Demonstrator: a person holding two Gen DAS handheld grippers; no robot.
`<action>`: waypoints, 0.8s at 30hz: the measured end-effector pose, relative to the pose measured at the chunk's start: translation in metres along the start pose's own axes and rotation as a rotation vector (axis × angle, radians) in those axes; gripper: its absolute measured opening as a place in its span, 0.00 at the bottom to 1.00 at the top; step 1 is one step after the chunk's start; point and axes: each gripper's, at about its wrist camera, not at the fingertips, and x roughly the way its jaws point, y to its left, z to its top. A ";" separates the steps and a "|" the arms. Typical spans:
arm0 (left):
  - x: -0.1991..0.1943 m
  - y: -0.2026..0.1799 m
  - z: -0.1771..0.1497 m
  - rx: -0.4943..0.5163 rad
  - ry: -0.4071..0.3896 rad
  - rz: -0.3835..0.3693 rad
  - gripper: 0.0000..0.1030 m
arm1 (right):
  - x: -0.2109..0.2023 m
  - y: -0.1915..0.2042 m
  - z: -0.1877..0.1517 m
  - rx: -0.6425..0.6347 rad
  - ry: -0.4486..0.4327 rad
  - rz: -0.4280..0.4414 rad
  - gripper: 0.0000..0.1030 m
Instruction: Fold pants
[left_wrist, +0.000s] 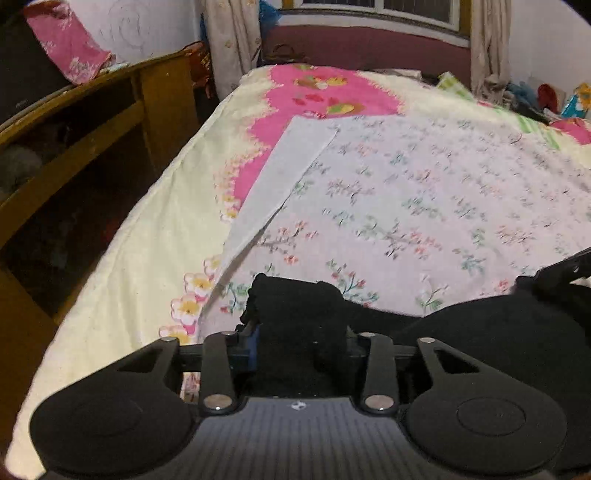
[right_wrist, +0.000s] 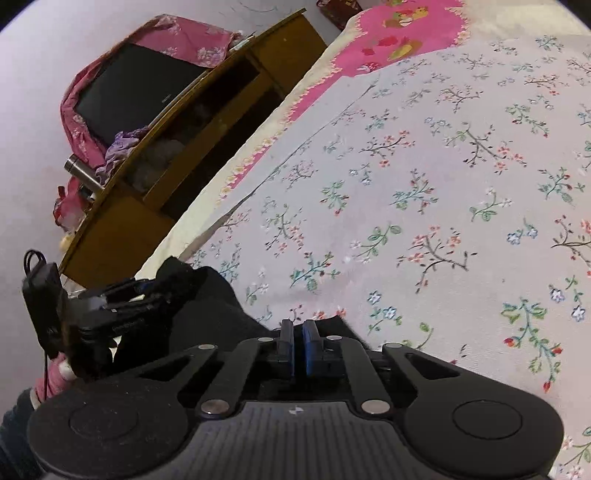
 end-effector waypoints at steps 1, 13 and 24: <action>-0.001 -0.001 0.001 0.011 -0.004 0.006 0.41 | 0.000 0.001 -0.001 -0.004 -0.004 -0.001 0.00; -0.035 0.059 -0.028 -0.417 -0.174 -0.004 0.47 | -0.009 0.021 -0.013 -0.199 -0.076 -0.196 0.02; -0.046 -0.010 -0.010 0.036 -0.202 0.327 0.57 | 0.014 0.052 -0.037 -0.346 -0.121 -0.169 0.11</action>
